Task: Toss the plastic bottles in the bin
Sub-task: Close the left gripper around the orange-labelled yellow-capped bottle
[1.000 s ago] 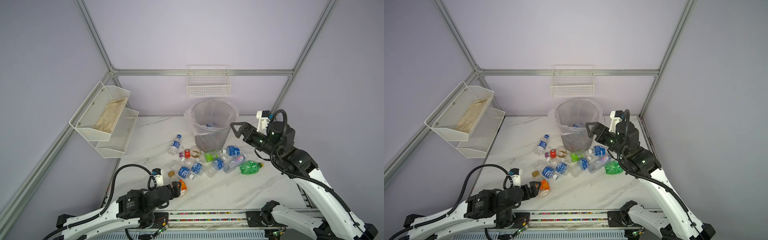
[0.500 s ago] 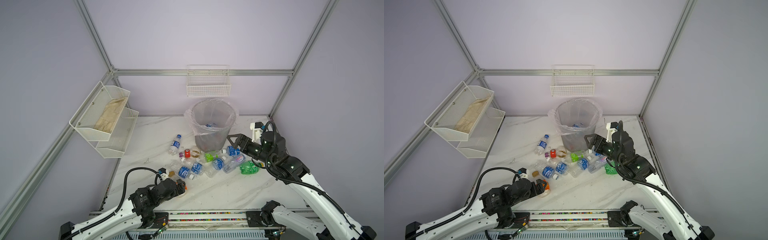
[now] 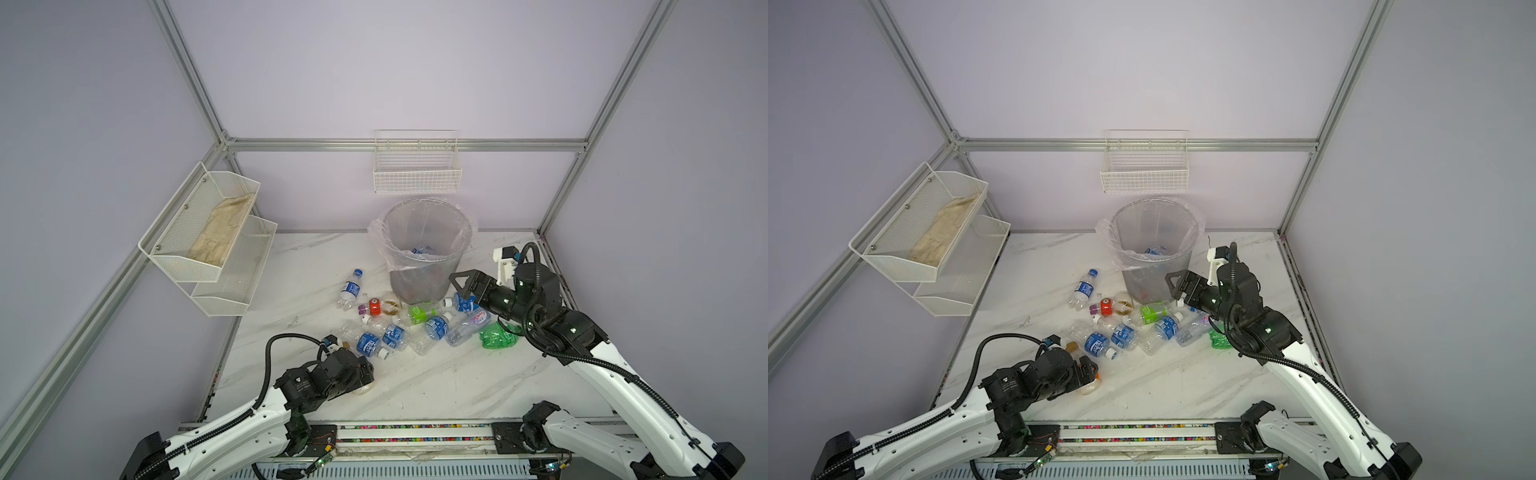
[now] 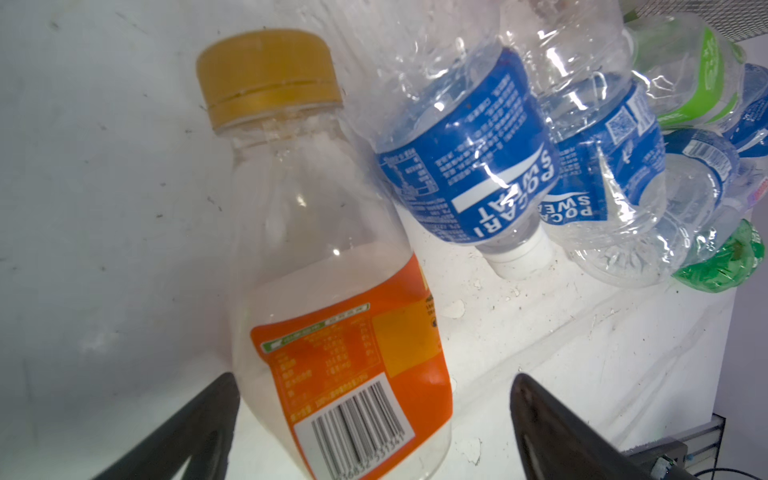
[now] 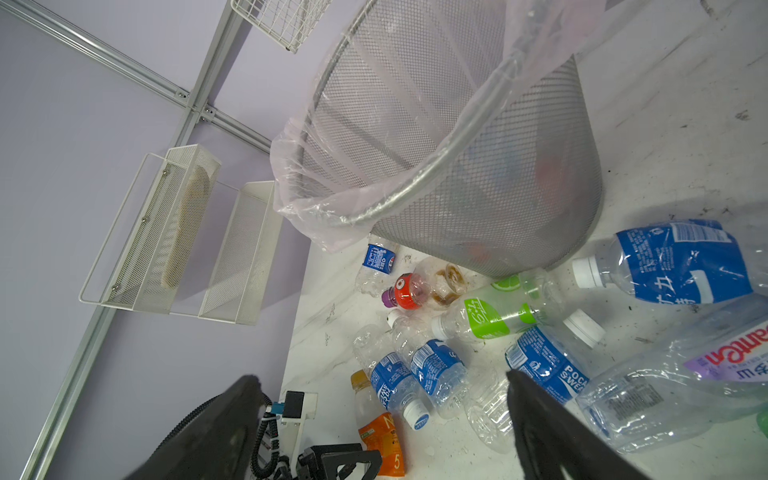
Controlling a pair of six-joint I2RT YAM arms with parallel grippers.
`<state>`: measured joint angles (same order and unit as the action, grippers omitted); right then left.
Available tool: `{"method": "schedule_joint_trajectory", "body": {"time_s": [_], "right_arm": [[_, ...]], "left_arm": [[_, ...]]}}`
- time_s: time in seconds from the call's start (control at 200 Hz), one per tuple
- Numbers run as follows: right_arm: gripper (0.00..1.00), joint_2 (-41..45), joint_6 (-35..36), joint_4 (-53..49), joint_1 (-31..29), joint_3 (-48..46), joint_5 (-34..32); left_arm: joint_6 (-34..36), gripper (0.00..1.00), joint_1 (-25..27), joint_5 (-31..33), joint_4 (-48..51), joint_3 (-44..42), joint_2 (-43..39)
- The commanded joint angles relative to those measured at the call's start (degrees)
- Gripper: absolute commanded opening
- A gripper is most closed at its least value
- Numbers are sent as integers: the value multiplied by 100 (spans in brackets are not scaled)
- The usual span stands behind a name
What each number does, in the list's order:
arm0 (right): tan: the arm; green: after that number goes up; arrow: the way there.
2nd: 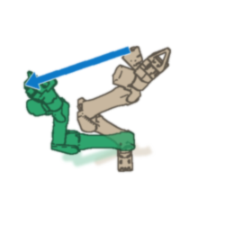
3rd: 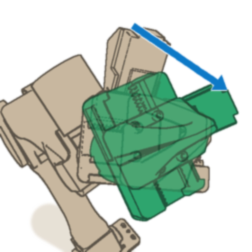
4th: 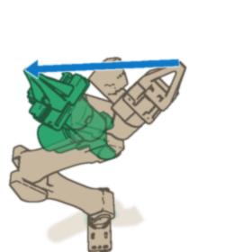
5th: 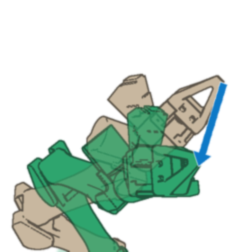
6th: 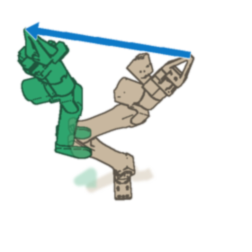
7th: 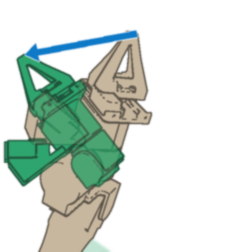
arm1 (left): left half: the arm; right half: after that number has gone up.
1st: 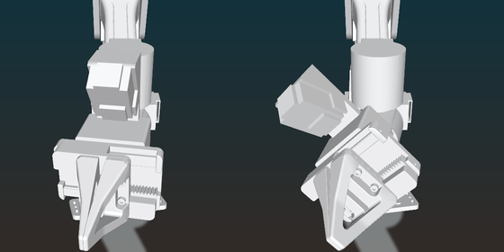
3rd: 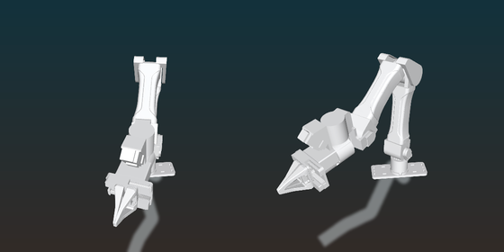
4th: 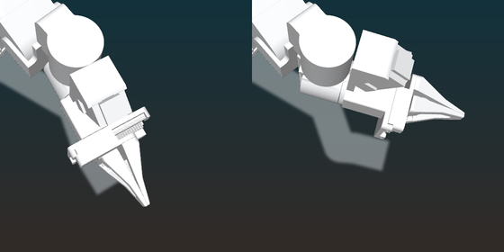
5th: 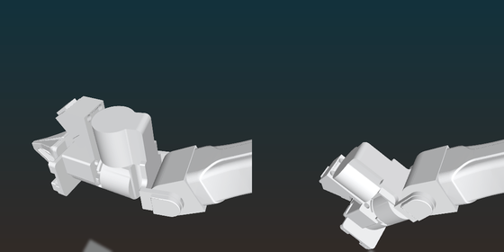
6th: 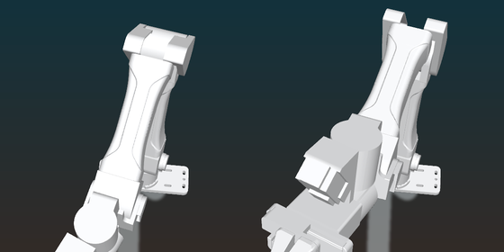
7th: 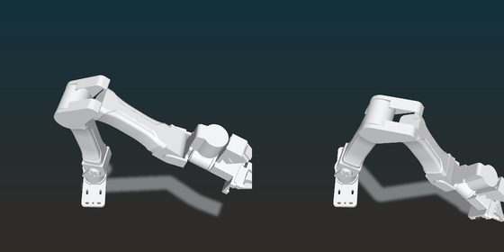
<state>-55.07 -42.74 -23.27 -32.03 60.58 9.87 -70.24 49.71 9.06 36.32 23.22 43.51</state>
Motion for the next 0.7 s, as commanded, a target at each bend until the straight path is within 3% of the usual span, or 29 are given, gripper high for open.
{"method": "schedule_joint_trajectory", "body": {"time_s": [0.0,0.25,0.38,0.695], "right_arm": [[94,68,24,215,3,-97,-73],[94,116,-22,250,4,-210,-133],[94,110,-46,279,6,-252,-129],[94,188,-91,269,4,-327,-108]], "left_arm": [[64,100,-65,49,-175,-188,95],[158,99,-201,-20,-565,-175,642],[238,93,-249,-62,-756,-88,1070],[60,57,-280,140,-492,-134,1030]]}}
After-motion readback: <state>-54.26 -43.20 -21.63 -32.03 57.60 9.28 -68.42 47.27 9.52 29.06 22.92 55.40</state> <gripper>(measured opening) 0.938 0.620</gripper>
